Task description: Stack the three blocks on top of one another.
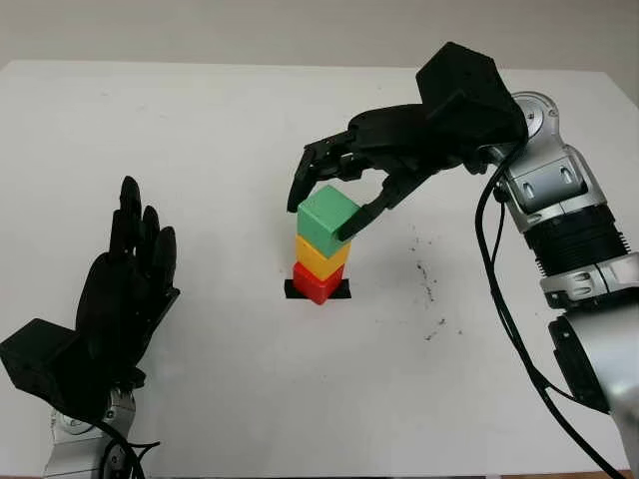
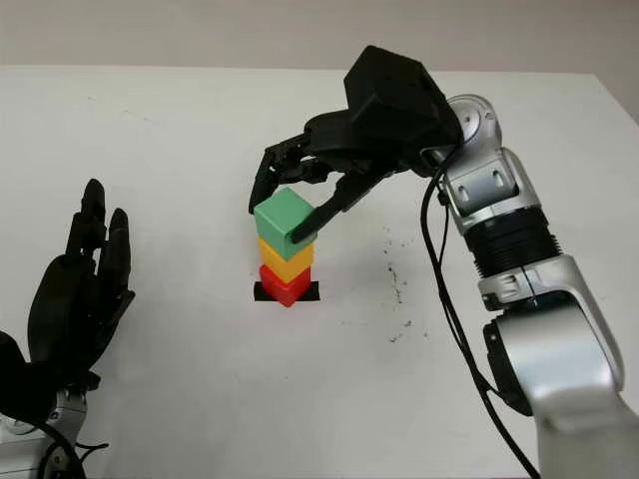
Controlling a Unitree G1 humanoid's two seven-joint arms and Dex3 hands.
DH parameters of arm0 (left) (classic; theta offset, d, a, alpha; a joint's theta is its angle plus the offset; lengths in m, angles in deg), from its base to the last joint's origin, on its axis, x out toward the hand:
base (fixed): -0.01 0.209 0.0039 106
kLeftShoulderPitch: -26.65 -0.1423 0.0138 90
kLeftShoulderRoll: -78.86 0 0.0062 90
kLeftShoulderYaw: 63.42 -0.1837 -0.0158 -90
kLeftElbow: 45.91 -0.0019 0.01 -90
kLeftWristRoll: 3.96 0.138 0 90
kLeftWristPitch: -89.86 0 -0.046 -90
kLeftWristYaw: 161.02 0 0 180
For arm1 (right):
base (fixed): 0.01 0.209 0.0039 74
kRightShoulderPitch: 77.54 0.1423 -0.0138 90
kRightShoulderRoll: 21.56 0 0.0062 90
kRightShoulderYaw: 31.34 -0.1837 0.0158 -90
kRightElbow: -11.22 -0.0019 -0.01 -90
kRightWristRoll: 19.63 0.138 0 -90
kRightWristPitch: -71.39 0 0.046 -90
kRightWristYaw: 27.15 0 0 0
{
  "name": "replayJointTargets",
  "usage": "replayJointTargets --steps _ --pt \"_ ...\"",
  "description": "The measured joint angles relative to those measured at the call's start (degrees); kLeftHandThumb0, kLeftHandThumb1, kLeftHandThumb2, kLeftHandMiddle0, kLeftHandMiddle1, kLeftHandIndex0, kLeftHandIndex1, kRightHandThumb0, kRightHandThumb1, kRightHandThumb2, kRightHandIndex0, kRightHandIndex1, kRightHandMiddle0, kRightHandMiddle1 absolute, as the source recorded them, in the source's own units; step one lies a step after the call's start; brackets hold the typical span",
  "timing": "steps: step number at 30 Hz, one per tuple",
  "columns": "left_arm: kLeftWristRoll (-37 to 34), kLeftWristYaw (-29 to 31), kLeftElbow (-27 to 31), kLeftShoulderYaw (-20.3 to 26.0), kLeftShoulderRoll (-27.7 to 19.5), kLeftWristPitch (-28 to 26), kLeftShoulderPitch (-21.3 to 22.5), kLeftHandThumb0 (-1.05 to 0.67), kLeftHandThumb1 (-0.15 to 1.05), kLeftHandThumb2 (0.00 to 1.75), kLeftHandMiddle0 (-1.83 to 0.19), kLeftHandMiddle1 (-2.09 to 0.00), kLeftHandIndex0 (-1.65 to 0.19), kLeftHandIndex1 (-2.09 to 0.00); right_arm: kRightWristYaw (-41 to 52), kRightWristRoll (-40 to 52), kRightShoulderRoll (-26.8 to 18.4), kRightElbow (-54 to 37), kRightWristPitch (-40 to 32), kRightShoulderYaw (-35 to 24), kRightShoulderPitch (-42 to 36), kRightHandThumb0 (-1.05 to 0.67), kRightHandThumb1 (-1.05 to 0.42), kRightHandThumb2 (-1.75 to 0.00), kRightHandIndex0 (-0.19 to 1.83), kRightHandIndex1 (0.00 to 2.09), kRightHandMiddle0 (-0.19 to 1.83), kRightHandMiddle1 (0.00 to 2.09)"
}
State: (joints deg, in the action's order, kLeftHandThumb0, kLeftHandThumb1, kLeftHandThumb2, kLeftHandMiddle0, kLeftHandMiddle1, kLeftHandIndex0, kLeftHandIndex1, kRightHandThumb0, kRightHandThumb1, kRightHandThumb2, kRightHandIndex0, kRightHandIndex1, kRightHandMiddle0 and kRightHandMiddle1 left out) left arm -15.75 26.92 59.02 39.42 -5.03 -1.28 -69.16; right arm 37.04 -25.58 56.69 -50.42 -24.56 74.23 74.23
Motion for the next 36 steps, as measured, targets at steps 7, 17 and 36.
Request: replayJointTargets --steps 7,17,36 --pt "0.01 0.24 -0.01 -0.01 -0.01 0.02 0.0 -0.67 1.05 0.55 0.19 -0.05 0.19 0.0 2.05 -0.92 -1.01 -1.55 0.06 0.32 0.01 -0.82 -0.86 -0.05 -0.19 0.0 -0.18 0.05" --pt "-0.37 1.24 -0.04 -0.1 -0.04 0.06 0.0 -0.67 1.05 0.56 0.19 -0.01 0.19 0.0 3.59 5.73 -3.18 -4.03 -0.09 -4.69 -0.17 -1.03 -0.96 -0.09 -0.19 0.0 -0.19 0.0" --pt "-0.47 1.46 -1.19 0.0 -0.47 0.13 1.39 -0.67 1.05 0.58 0.19 -0.01 0.19 0.0 -28.69 18.28 1.28 -23.92 -13.92 -23.7 -30.38 -0.86 -1.05 -0.75 -0.19 0.0 -0.19 0.0"
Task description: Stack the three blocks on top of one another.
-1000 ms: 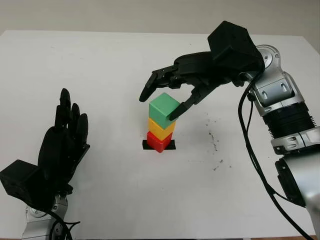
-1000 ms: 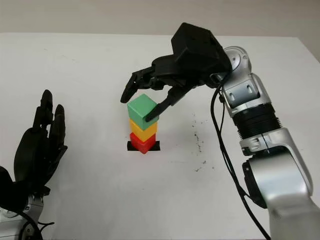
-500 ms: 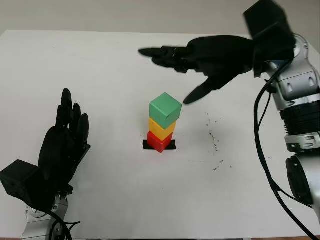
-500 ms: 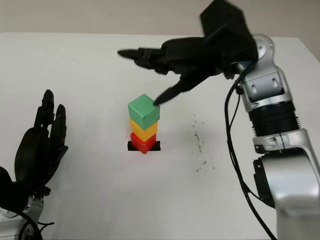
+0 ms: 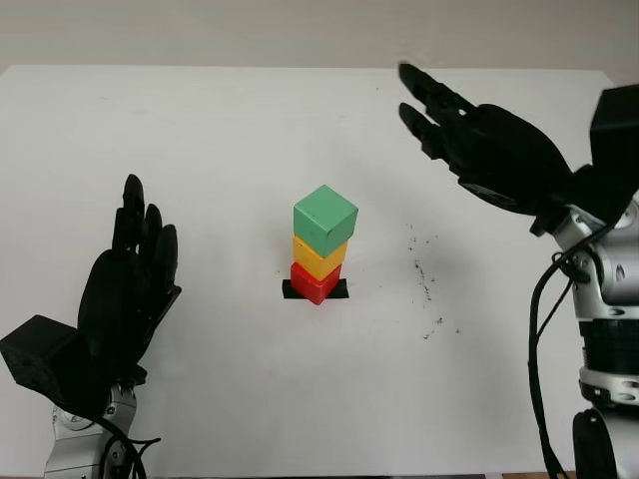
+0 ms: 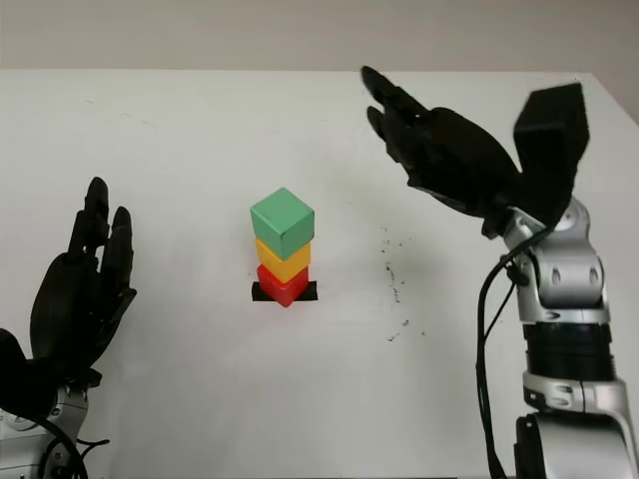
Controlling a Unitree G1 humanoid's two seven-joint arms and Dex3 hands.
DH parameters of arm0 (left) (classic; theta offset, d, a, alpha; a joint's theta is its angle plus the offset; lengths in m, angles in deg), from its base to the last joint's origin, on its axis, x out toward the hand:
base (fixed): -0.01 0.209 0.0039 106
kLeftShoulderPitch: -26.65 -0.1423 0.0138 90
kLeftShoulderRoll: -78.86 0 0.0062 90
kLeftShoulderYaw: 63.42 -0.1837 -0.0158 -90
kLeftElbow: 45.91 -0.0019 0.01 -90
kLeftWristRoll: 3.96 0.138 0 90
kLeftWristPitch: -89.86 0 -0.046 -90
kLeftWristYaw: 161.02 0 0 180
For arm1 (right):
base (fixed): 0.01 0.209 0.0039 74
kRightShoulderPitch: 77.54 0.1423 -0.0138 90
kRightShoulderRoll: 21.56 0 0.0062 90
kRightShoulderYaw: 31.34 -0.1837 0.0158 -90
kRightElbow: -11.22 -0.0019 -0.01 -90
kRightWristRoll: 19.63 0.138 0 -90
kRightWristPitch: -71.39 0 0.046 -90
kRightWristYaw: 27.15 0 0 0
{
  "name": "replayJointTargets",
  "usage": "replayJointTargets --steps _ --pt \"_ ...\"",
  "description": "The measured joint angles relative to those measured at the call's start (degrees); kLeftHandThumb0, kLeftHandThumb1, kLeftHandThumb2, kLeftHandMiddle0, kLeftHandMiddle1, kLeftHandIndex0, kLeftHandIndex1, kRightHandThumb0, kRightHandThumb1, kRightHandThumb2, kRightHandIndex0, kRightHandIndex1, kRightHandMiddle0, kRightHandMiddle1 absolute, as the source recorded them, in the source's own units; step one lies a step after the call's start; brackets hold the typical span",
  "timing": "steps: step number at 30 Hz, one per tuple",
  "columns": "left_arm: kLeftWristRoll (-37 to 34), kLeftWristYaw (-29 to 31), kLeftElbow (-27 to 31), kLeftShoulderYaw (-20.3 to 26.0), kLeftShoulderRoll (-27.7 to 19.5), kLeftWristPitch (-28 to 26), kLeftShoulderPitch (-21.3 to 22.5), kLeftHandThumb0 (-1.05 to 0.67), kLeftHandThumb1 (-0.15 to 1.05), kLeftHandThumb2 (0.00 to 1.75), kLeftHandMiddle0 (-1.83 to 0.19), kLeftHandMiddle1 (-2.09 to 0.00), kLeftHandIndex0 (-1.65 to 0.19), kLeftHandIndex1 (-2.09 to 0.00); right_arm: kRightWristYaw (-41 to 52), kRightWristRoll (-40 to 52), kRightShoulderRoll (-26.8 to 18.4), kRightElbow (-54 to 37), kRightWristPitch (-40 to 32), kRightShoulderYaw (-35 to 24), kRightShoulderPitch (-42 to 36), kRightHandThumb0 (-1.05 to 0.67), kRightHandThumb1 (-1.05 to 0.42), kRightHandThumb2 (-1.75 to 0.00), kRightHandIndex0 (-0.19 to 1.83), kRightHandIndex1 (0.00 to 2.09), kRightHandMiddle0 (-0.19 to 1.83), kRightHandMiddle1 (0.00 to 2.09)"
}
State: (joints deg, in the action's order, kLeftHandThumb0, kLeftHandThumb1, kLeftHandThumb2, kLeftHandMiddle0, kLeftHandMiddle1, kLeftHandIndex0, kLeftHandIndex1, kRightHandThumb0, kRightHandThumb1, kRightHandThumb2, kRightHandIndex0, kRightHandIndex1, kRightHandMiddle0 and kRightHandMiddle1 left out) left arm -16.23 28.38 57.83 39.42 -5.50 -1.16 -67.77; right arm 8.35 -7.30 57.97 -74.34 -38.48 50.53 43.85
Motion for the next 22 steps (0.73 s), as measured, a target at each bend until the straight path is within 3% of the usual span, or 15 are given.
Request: replayJointTargets --steps 10,17,22 --pt "0.35 -1.12 -1.4 -0.08 -0.1 -0.97 2.94 -0.68 1.05 0.55 0.19 -0.04 0.19 0.0 -13.89 -1.8 10.31 -3.26 7.3 1.19 -13.28 -0.83 -1.05 -0.79 -0.19 0.0 -0.19 0.0" --pt "0.1 -0.49 -2.21 -0.09 -0.33 -1.0 4.52 -0.7 1.05 0.56 0.19 -0.05 0.19 0.0 -20.18 -1.6 17.36 -3.88 12.37 2.01 -17.05 -0.83 -1.05 -0.79 -0.19 0.0 -0.19 0.0" --pt "0.06 -0.15 -2.22 -0.08 -0.39 -1.05 4.58 -0.7 1.05 0.56 0.19 -0.05 0.19 -0.01 -22.0 -1.96 18.89 -4.0 13.75 2.84 -18.08 -0.83 -1.05 -0.75 -0.19 0.0 -0.19 0.0"
